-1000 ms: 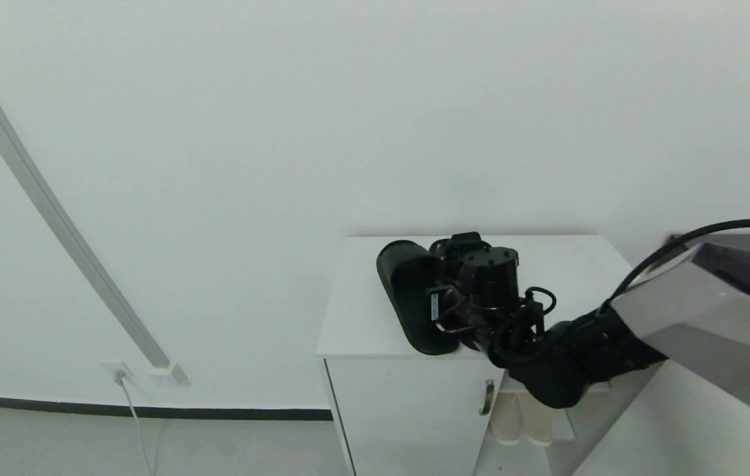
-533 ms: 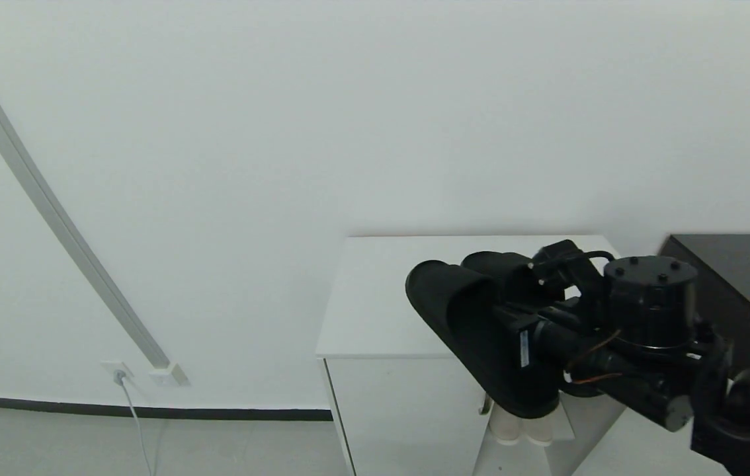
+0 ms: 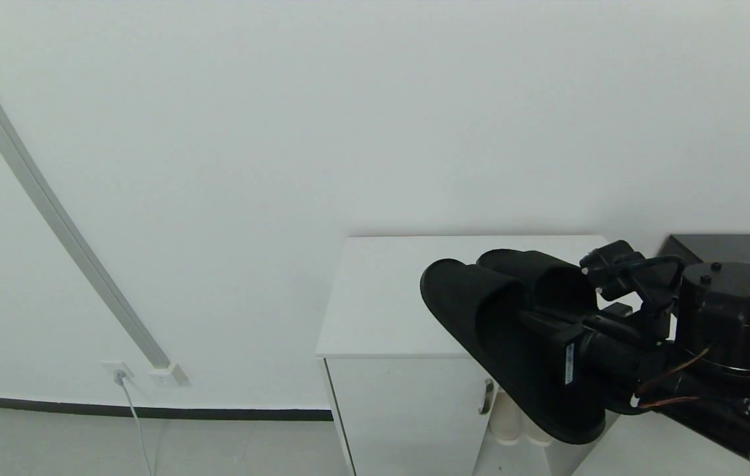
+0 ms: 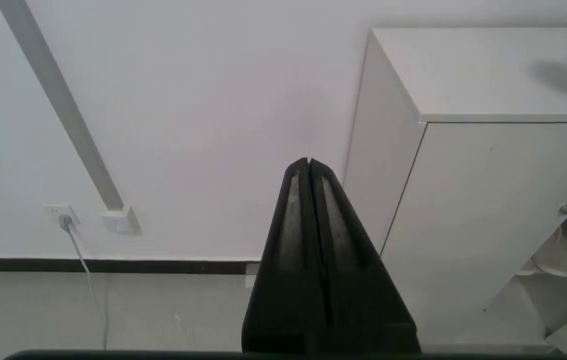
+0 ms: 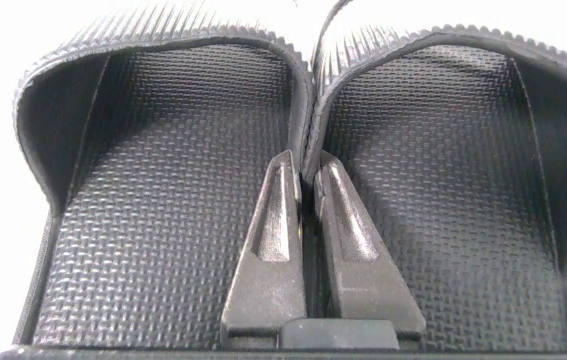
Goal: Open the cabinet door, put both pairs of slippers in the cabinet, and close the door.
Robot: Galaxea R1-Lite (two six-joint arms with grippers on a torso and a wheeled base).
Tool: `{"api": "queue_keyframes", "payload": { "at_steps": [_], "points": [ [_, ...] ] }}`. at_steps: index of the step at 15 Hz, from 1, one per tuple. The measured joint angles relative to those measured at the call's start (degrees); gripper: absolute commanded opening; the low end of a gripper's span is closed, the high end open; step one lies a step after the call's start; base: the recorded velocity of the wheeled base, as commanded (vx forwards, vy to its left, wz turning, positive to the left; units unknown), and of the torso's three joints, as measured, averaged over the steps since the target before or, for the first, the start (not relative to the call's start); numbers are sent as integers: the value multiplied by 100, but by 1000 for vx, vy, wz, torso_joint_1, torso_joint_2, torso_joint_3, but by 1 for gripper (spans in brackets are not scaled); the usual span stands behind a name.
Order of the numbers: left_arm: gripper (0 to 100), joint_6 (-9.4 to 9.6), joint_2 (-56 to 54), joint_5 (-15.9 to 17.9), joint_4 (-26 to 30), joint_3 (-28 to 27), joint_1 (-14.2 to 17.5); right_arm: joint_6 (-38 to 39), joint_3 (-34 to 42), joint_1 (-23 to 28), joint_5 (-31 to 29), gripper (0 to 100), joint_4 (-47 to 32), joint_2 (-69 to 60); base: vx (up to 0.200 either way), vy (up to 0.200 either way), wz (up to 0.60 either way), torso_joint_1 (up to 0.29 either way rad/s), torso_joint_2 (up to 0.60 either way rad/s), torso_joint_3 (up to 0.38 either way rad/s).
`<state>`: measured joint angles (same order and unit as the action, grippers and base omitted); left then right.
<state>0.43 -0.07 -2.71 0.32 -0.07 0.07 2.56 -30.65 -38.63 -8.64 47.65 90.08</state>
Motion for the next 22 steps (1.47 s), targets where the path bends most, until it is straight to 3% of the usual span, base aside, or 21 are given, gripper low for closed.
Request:
{"api": "queue_keyframes", "payload": {
  "at_steps": [9,15,18,22],
  "points": [
    [0,0,0,0,4,2,2,0,88,-4,66,0,5,-122,-200,0,0,1,2,3],
    [0,-24,0,-7,4,-4,0,-5,149,-17,118,0,0,-160,0,0,0,0,0,0],
    [0,-29,0,-7,1,-4,-2,4,243,82,995,0,22,-204,0,0,0,0,0,0],
    [0,-27,0,-7,0,-2,0,6,293,204,1135,0,22,-227,0,0,0,0,0,0]
  ]
}}
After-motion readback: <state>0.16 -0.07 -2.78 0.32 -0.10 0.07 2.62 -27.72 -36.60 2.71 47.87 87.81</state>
